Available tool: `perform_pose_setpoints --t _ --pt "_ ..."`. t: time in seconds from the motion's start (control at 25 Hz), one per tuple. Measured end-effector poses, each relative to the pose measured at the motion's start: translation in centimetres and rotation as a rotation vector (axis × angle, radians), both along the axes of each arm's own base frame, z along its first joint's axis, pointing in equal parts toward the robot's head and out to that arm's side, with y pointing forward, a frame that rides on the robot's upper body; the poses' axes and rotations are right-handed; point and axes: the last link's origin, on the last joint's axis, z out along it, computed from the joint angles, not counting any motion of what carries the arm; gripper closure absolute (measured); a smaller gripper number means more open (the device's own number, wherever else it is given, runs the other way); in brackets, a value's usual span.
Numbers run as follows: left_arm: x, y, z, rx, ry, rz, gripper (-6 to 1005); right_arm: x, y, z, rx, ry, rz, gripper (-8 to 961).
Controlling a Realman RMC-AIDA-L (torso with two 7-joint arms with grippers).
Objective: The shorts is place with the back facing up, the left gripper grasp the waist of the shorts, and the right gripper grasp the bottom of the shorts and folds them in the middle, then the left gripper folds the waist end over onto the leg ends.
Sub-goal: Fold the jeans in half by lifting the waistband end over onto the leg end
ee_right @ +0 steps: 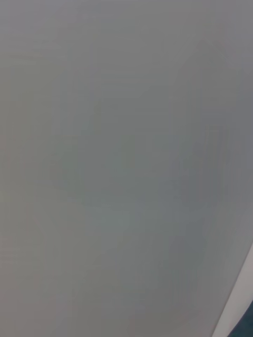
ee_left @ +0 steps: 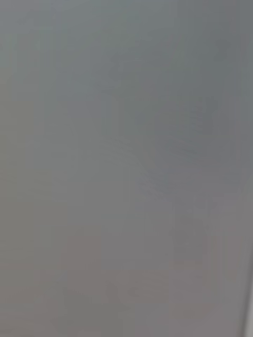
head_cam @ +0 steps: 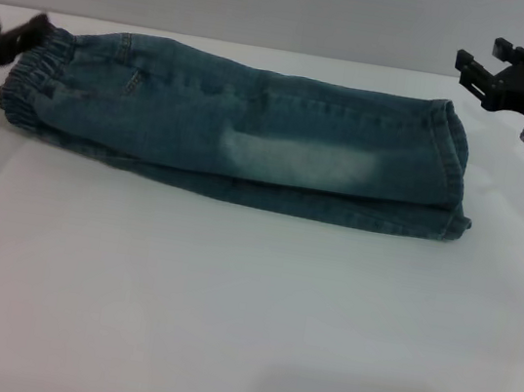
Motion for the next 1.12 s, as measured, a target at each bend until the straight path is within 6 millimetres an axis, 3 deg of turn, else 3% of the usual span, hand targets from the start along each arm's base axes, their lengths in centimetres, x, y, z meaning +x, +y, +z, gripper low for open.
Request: perform_pose_setpoints --t 0.2,0.4,1.12 --pt "-2.8 -3.1 -0.4 -0.023 0.095 0.009 173 -0.8 0.0 -0.3 -0.014 0.02 0.028 422" --pt "-3.7 -4.2 -1.2 -0.037 0.184 -0.008 182 -1.3 -0.1 -0.5 -0.026 0.035 0.052 422" --pt "-4.5 -3.6 -3.6 -0.075 0.348 0.021 215 -1.6 -0.7 -0.9 -0.049 0.065 0.082 422"
